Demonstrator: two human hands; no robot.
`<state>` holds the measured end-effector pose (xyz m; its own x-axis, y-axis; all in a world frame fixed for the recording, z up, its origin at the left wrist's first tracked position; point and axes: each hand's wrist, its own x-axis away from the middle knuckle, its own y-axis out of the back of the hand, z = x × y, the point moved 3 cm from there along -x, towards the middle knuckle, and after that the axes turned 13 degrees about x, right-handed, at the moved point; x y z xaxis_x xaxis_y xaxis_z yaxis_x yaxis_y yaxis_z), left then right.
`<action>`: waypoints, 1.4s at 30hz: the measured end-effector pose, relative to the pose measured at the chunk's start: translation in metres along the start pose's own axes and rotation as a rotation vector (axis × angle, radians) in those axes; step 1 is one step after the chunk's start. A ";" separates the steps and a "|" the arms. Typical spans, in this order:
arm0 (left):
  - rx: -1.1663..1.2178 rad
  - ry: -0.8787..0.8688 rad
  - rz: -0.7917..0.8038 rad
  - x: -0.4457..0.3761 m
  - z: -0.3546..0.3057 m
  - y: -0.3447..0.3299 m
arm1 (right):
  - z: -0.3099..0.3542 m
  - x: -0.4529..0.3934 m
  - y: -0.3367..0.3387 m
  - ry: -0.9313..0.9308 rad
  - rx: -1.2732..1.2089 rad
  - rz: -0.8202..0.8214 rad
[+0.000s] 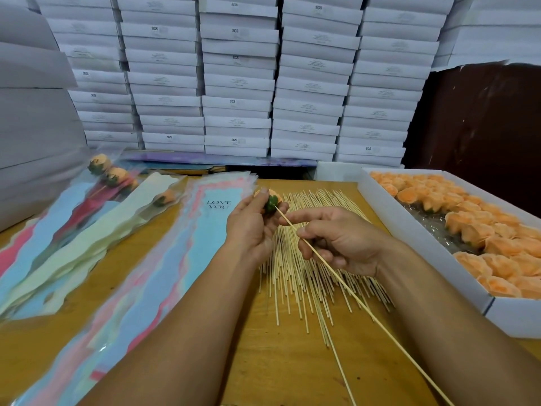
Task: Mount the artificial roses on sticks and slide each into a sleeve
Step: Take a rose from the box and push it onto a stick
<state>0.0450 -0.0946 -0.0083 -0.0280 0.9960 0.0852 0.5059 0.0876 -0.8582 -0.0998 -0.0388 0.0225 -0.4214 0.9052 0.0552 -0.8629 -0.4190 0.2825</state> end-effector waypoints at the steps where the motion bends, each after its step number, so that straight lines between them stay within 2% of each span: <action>1: -0.002 0.000 0.002 0.000 0.000 0.000 | 0.000 0.000 0.000 -0.001 -0.002 0.000; 31: -0.073 -0.019 0.023 0.003 0.000 -0.002 | -0.001 0.001 0.000 -0.012 0.005 0.004; 35: -0.098 -0.034 0.024 0.005 -0.001 -0.003 | -0.002 -0.001 -0.001 -0.025 0.033 -0.023; 42: -0.122 0.045 0.017 0.001 0.003 -0.002 | -0.005 -0.003 -0.004 -0.046 0.108 -0.093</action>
<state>0.0416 -0.0941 -0.0081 0.0194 0.9952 0.0962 0.6070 0.0647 -0.7921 -0.0960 -0.0405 0.0163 -0.3255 0.9431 0.0673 -0.8615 -0.3252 0.3899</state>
